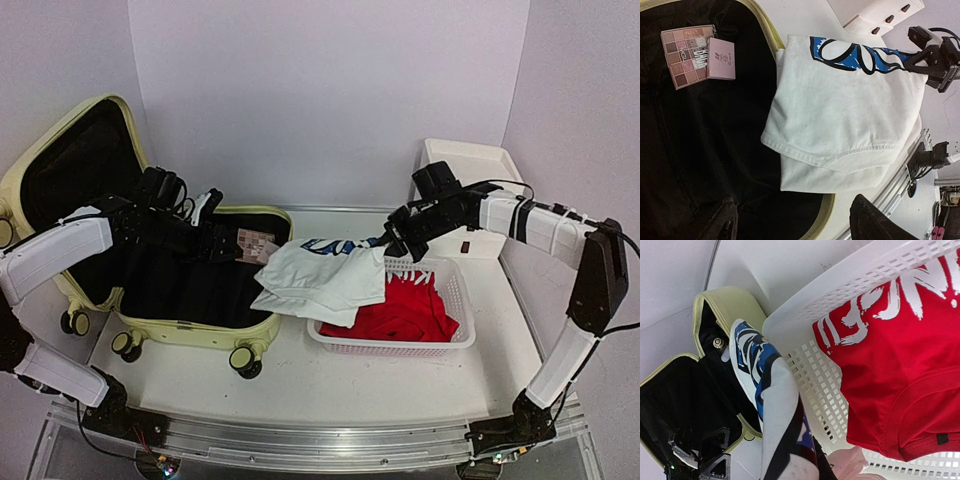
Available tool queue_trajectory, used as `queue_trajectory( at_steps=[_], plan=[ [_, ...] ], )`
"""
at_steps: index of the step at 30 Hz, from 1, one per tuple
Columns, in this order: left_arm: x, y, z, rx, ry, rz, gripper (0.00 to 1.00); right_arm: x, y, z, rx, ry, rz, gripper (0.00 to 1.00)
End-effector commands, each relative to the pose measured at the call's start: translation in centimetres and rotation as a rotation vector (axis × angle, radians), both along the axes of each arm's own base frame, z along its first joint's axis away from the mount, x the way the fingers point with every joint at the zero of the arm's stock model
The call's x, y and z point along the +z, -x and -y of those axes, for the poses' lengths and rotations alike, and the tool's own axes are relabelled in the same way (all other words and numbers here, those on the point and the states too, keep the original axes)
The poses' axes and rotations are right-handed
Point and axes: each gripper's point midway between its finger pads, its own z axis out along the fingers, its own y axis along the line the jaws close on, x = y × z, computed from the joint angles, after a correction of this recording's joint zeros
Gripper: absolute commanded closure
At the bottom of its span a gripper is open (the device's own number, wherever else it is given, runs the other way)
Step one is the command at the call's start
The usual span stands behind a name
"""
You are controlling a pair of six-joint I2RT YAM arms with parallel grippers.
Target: Open, take out, and arrange the luggage
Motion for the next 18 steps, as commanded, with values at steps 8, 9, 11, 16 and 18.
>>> queue_trajectory(
  at_steps=[8, 9, 11, 16, 18],
  plan=[
    [3.4, 0.1, 0.9, -0.030, 0.076, 0.062, 0.22, -1.7, 1.9, 9.8, 0.399, 0.148, -0.057, 1.00],
    [3.6, 0.3, 1.0, -0.032, 0.082, 0.063, 0.22, -2.9, 2.0, 10.9, 0.453, 0.170, -0.077, 1.00],
    [3.9, 0.6, 1.1, -0.036, 0.088, 0.066, 0.22, -4.9, 1.7, 11.8, 0.501, 0.162, -0.091, 1.00],
    [4.6, 1.2, 1.0, -0.033, 0.104, 0.076, 0.22, -7.4, 0.3, 13.0, 0.563, 0.257, -0.074, 1.00],
    [4.7, 1.3, 0.9, -0.030, 0.106, 0.077, 0.22, -7.9, -0.4, 12.9, 0.577, 0.257, -0.057, 1.00]
  ],
)
